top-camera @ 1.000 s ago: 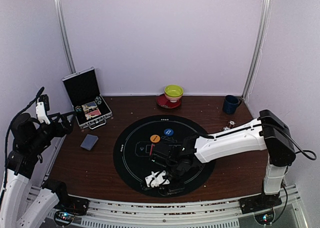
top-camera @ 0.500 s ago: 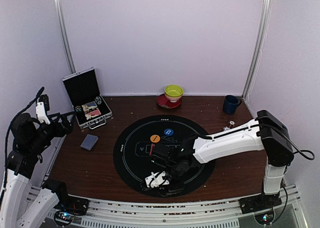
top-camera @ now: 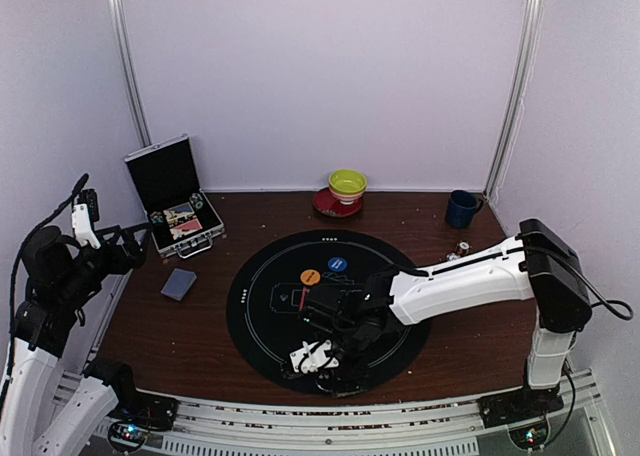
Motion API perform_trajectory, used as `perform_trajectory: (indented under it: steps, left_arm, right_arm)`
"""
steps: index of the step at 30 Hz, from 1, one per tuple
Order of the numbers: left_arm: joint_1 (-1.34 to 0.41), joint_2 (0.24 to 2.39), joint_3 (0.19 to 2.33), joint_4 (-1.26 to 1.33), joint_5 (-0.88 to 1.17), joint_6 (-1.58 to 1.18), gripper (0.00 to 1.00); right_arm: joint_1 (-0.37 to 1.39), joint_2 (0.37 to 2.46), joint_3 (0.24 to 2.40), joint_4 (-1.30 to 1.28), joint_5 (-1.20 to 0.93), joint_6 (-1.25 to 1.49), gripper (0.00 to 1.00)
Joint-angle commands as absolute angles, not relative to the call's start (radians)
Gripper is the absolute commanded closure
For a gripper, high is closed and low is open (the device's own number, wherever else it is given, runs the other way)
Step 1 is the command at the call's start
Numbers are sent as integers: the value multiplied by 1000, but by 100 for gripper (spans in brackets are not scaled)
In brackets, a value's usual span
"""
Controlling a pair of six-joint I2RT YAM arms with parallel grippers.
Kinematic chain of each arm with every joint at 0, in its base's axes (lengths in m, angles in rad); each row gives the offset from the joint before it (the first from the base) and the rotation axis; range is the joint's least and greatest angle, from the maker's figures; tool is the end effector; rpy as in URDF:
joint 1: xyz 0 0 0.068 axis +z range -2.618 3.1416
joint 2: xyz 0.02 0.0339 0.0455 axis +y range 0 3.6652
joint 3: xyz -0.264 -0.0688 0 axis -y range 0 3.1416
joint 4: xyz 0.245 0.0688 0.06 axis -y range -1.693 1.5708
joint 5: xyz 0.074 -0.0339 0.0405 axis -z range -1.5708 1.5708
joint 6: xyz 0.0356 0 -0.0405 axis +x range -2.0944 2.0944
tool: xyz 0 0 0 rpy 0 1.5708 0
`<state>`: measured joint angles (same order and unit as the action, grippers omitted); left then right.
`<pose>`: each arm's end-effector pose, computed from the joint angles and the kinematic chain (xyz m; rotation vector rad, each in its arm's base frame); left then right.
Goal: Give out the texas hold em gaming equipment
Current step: Place the dealer button in the dealer area, then pick up the small blind button from the poker table mat.
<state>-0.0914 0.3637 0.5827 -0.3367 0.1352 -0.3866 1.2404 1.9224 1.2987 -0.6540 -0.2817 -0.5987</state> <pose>0.1070 -0.0146 0.3064 -0.1494 1.7031 -0.4713 0.1127 0.3590 0.1634 -2.3486 1.7135 0.5264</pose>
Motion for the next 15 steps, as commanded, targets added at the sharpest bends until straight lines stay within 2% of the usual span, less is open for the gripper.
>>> perform_trajectory:
  steps: [1, 7, 15]
  left_arm:
    - [-82, 359, 575, -283, 135, -381, 2]
    - [-82, 355, 575, -284, 132, -380, 2]
    - [-82, 351, 575, -284, 130, -380, 2]
  right_arm:
    - [1247, 1840, 1301, -657, -261, -599, 0]
    - [1223, 1758, 1301, -630, -228, -579, 0]
    - [1116, 1680, 1272, -454, -31, -465, 0]
